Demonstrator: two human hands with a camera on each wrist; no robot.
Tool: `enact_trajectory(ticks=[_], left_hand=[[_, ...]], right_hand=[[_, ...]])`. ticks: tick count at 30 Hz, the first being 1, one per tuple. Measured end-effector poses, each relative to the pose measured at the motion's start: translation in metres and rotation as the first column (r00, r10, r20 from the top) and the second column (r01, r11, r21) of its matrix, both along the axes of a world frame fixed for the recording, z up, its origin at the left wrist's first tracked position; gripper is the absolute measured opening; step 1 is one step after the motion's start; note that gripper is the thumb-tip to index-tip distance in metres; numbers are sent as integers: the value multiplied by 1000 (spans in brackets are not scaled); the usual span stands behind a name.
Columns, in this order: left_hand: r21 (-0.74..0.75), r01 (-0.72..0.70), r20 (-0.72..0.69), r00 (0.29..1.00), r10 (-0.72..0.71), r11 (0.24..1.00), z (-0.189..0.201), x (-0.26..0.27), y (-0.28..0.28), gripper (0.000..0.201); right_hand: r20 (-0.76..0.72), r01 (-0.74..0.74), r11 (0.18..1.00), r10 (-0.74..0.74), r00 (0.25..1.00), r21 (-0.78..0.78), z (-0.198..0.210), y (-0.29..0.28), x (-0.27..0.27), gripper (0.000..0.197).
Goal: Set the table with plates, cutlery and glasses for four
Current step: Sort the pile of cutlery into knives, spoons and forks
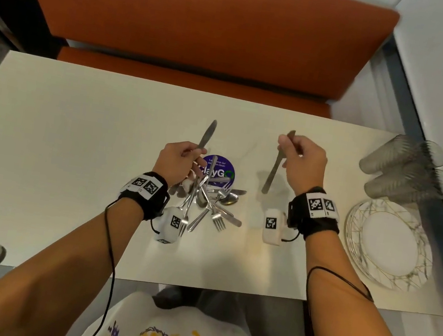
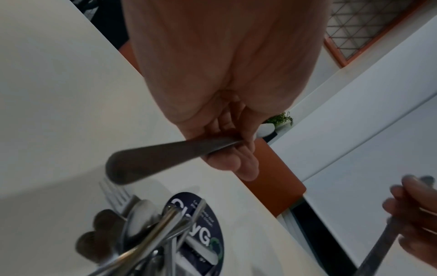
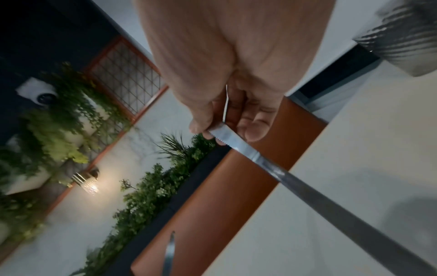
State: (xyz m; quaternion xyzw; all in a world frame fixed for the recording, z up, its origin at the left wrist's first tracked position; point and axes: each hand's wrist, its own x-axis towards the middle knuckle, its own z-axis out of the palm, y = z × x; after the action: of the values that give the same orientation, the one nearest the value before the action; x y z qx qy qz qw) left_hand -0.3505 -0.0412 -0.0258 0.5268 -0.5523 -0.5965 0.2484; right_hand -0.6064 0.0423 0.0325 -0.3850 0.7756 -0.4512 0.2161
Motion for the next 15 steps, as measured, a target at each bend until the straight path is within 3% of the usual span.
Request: enact_trajectory(ticks=[4, 10, 15], left_hand=[[15, 6, -36, 999, -6, 1000, 5, -9, 1, 21], [-54, 11, 29, 1000, -10, 998, 7, -17, 10, 19], [24, 57, -72, 996, -55, 998, 14, -15, 16, 30]], right_hand=[[72, -98, 995, 100, 992, -32, 15, -16, 21, 24], [200, -173, 984, 176, 964, -29, 1, -29, 64, 24], [243, -248, 969, 242, 939, -5, -8, -33, 83, 26]])
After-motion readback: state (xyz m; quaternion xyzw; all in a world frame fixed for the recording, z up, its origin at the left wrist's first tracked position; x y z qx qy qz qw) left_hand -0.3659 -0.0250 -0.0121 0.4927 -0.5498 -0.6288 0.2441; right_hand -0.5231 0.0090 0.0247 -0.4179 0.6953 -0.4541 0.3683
